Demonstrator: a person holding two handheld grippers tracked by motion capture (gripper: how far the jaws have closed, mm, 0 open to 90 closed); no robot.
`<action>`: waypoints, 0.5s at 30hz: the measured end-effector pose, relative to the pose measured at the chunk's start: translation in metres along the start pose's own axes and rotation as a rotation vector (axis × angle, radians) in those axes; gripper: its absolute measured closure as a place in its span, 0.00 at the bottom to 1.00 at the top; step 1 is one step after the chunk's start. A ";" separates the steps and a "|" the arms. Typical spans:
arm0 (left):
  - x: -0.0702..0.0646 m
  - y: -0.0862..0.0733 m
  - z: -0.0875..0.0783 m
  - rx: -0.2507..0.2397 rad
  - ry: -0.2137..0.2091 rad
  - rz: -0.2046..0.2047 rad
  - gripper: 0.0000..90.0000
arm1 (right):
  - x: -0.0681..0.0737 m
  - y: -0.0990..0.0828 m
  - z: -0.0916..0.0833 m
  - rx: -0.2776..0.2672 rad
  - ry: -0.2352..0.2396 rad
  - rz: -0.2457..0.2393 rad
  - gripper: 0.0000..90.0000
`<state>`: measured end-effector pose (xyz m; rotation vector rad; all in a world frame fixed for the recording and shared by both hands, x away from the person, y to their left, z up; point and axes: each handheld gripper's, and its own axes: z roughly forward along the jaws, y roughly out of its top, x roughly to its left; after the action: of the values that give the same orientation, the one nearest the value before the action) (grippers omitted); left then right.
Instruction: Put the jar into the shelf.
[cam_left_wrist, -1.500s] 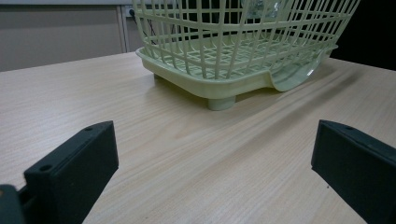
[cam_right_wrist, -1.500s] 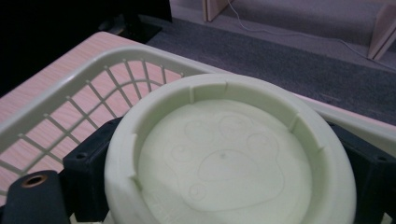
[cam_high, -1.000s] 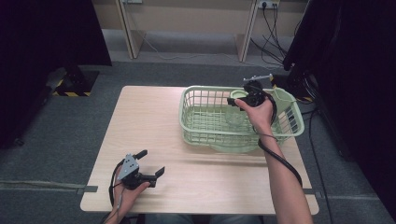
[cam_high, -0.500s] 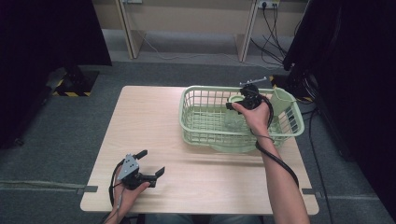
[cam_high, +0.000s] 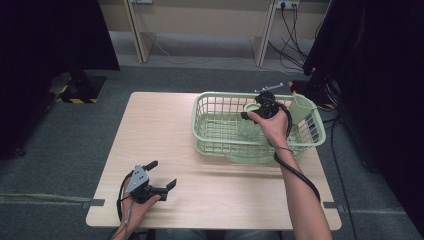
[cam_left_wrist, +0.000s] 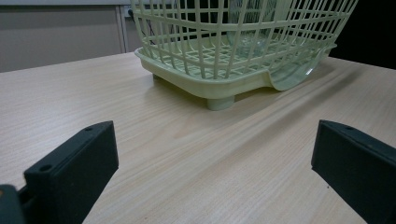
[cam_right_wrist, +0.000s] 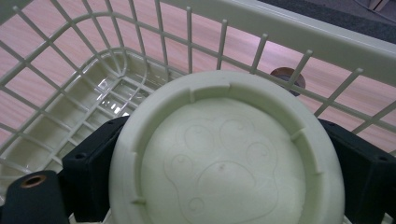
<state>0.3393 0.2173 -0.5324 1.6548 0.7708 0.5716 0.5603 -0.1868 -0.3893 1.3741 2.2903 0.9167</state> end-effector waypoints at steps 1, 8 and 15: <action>0.000 0.000 0.000 0.000 0.000 0.000 0.00 | 0.001 0.000 0.000 0.001 -0.002 -0.007 0.13; 0.000 0.000 0.000 -0.001 0.000 -0.001 0.00 | 0.004 0.001 0.000 0.000 0.006 -0.007 0.10; 0.000 0.000 0.000 0.001 0.000 0.003 0.00 | 0.002 0.002 -0.010 -0.008 0.008 -0.001 0.06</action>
<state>0.3391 0.2170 -0.5323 1.6570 0.7688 0.5740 0.5549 -0.1882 -0.3806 1.3686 2.2906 0.9309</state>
